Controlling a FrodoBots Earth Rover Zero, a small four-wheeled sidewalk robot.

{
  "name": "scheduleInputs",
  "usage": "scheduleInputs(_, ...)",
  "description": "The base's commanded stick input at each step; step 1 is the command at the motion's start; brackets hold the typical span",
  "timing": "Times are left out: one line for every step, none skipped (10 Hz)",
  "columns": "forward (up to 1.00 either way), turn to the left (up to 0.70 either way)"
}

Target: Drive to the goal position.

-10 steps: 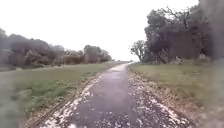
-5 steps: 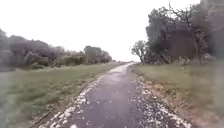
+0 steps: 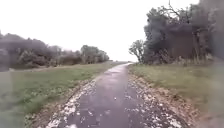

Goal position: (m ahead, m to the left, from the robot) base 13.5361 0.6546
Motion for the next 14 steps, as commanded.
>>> scheduleInputs(0.70, 0.00)
scheduleInputs(0.70, 0.00)
scheduleInputs(0.70, 0.00)
scheduleInputs(0.70, 0.00)
scheduleInputs(0.70, 0.00)
scheduleInputs(0.70, 0.00)
scheduleInputs(0.70, 0.00)
scheduleInputs(0.70, 0.00)
scheduleInputs(0.70, 0.00)
scheduleInputs(0.70, 0.00)
scheduleInputs(0.70, 0.00)
scheduleInputs(0.70, 0.00)
scheduleInputs(0.70, 0.00)
scheduleInputs(0.70, 0.00)
